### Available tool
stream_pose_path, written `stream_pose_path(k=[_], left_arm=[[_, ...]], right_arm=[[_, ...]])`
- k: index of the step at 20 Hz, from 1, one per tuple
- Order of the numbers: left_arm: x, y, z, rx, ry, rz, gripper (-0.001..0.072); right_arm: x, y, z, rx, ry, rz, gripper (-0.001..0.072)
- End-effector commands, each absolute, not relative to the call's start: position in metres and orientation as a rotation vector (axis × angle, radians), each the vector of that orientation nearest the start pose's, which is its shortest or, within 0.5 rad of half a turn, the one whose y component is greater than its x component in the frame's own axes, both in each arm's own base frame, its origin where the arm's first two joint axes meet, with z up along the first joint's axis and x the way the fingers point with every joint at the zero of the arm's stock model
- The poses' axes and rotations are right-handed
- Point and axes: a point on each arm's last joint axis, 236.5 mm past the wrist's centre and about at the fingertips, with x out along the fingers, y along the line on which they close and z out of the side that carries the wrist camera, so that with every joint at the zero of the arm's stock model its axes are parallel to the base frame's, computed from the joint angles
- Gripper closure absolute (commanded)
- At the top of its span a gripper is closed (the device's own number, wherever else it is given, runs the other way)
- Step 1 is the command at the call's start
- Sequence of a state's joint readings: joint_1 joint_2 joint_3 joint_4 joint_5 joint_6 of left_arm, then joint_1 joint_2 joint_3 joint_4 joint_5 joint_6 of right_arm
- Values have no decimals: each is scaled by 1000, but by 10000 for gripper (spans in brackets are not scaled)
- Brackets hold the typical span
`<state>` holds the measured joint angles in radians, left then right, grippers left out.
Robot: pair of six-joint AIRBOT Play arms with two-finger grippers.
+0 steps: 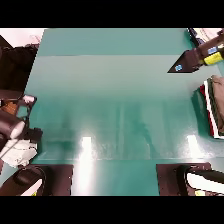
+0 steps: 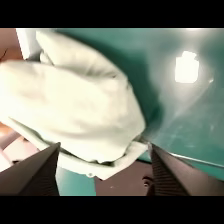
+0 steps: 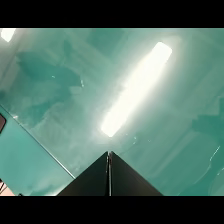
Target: Fold the shirts.
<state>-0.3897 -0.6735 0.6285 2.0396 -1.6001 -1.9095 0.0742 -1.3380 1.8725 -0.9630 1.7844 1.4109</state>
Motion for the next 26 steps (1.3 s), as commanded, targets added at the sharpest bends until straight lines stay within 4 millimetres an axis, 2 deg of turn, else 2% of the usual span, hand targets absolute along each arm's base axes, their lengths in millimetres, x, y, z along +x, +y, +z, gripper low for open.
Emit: stream_pose_path(k=[1,8,10,11,13,14,16,17,19,20,22,23,24,26], left_arm=[[144,67,-25,433,1494,419,67],[147,68,-23,421,1476,433,83],[146,65,-24,415,1482,423,577],[148,65,-24,416,1473,419,668],[154,65,-19,412,1452,421,678],[163,61,-9,390,1419,414,678],[199,44,34,321,1276,358,678],[223,30,67,274,1167,298,678],[267,-6,153,121,903,159,678],[282,-30,205,53,752,50,679],[292,-79,295,-53,520,-172,679],[291,-101,325,-65,467,-273,679],[290,-123,341,-63,460,-362,680],[298,-169,360,-54,475,-539,679]], right_arm=[[331,176,216,50,1193,806,696],[332,178,211,52,1212,812,696],[329,177,210,48,1225,815,696],[328,176,210,47,1229,817,696],[326,176,210,45,1235,818,696],[328,174,211,48,1225,812,696],[335,167,221,65,1173,783,696],[339,161,229,78,1129,758,696],[347,145,250,105,1034,700,696],[351,135,260,118,986,666,695],[354,116,279,137,905,605,696],[356,107,288,147,867,575,696],[356,97,296,154,833,545,696],[355,83,310,163,777,500,696]])
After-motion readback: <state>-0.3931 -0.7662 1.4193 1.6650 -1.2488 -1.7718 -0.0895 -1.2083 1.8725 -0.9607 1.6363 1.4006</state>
